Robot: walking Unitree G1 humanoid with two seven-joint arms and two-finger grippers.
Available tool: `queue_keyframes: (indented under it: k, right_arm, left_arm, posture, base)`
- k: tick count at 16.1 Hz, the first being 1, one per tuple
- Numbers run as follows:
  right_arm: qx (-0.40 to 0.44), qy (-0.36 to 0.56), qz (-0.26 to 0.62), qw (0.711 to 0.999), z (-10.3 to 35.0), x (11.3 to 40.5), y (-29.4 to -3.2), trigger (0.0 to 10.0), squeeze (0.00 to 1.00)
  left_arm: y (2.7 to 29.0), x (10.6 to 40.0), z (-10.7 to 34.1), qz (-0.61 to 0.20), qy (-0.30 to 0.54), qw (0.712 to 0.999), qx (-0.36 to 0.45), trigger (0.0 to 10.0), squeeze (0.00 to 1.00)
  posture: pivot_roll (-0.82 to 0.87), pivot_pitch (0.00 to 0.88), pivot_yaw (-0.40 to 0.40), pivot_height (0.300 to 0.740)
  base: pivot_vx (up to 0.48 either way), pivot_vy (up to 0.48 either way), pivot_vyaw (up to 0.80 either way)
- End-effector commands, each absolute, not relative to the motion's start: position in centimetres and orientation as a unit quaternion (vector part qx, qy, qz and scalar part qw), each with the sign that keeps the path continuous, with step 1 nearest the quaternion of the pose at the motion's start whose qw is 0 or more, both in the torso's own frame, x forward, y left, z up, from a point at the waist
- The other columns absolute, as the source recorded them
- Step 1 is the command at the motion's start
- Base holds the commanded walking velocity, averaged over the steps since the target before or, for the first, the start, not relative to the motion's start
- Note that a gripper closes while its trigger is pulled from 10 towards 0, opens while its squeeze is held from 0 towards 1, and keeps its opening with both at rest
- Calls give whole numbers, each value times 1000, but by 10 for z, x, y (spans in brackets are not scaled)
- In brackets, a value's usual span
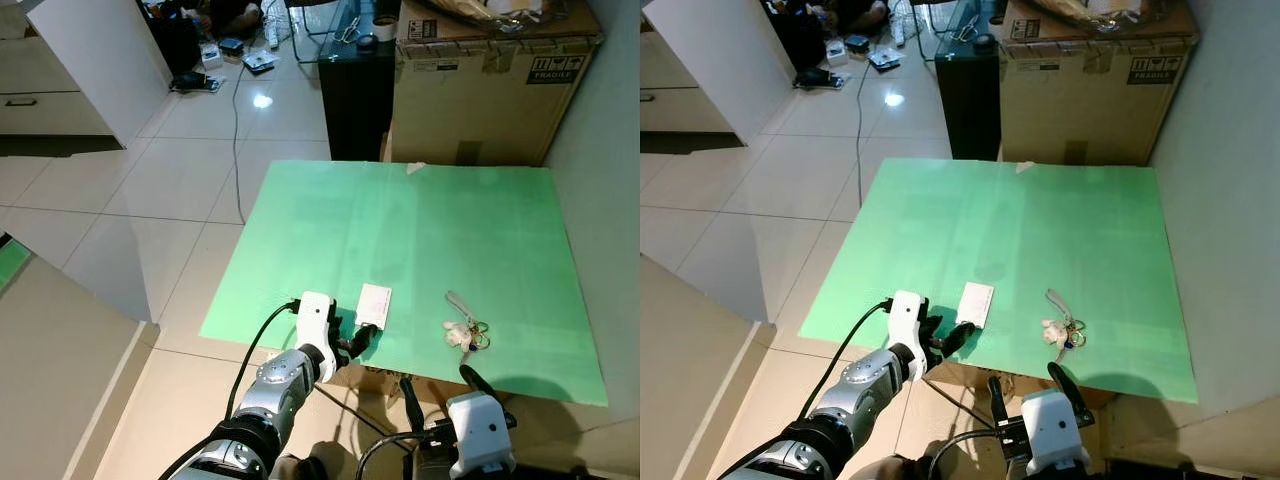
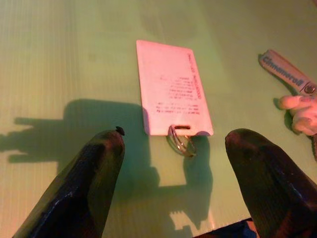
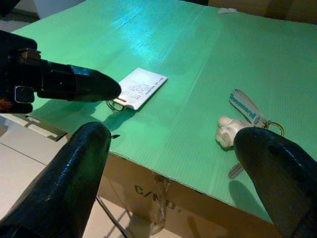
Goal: Hang keys on a hook
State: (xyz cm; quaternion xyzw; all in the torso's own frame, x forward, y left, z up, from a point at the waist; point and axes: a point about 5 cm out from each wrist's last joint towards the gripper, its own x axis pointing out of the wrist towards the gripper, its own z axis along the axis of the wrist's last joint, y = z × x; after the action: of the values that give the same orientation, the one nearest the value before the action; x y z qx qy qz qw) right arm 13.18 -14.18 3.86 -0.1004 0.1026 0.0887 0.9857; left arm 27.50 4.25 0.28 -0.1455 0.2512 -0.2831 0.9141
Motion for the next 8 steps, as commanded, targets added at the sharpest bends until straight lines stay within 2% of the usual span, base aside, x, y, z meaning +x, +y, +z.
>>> queue_keyframes:
  k: [1, 6, 8]
  right_arm:
    - [-97, 104, 96, 985, 38, 129, -135, 10000, 0]
    - [-97, 104, 94, 985, 39, 129, -132, 10000, 0]
    - [-116, 100, 130, 980, 40, 123, -125, 10000, 0]
  left_arm:
    - [47, 269, -6, -273, 275, 910, -146, 10000, 0]
    - [47, 268, -9, -267, 295, 903, -159, 10000, 0]
    - [44, 273, -4, -273, 281, 908, -148, 10000, 0]
  posture:
    - [-263, 176, 210, 726]
    - [-278, 180, 222, 726]
    - [-283, 187, 224, 726]
  base:
    - [0, 0, 0]
    - [0, 0, 0]
    - [0, 0, 0]
